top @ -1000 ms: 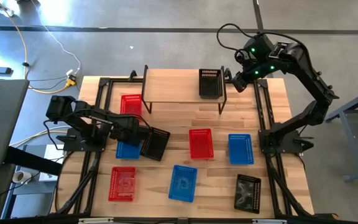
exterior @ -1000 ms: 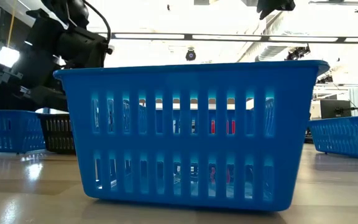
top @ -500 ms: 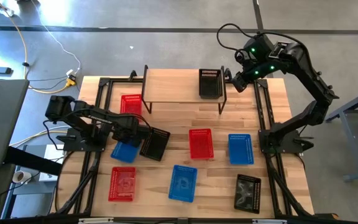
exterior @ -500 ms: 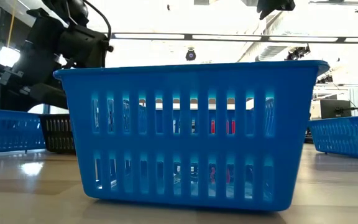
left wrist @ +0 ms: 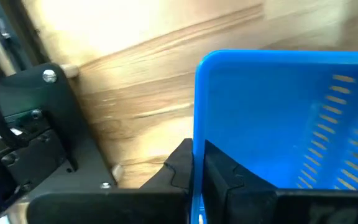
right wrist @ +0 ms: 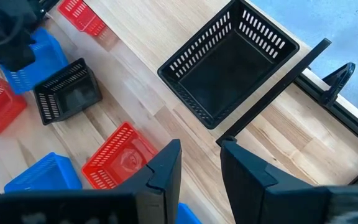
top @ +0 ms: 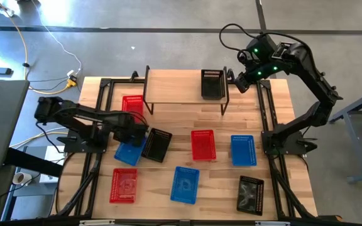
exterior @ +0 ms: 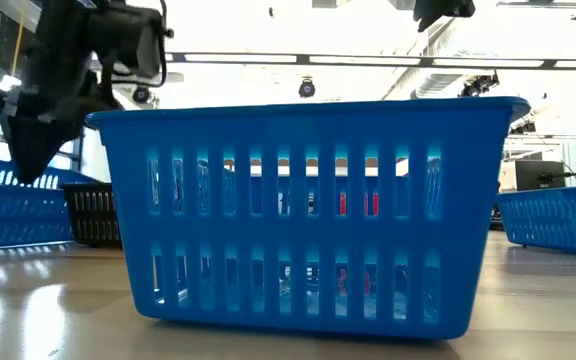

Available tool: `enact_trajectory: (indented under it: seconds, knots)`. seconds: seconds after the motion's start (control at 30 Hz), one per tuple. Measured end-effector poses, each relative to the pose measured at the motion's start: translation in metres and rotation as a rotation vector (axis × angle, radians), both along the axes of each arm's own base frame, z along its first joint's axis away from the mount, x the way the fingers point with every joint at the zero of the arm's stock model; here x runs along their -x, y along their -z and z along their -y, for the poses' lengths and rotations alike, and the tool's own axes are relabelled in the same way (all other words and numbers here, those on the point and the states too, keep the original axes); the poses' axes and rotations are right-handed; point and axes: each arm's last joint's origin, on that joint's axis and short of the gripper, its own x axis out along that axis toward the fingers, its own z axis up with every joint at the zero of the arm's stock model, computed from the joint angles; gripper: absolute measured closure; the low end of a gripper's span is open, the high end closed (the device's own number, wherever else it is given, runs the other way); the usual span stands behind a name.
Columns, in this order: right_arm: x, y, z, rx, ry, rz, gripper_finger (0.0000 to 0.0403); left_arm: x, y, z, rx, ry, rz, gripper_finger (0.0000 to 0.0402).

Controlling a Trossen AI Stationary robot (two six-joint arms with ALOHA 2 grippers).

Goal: Stack baskets on shelf by color
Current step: Put the left blue basket on the shelf

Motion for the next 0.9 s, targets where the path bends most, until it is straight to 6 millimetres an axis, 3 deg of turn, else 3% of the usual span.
enact_trajectory:
  seconds: [0.63, 0.9]
  knots:
    - [0.001, 0.0, 0.001, -0.018, 0.092, 0.002, 0.0304, 0.047, -0.056, 0.001, -0.134, -0.035, 0.376, 0.0401]
    - [0.001, 0.0, 0.001, -0.018, 0.095, 0.002, 0.0304, 0.046, -0.093, -0.005, -0.312, -0.005, 0.646, 0.0401]
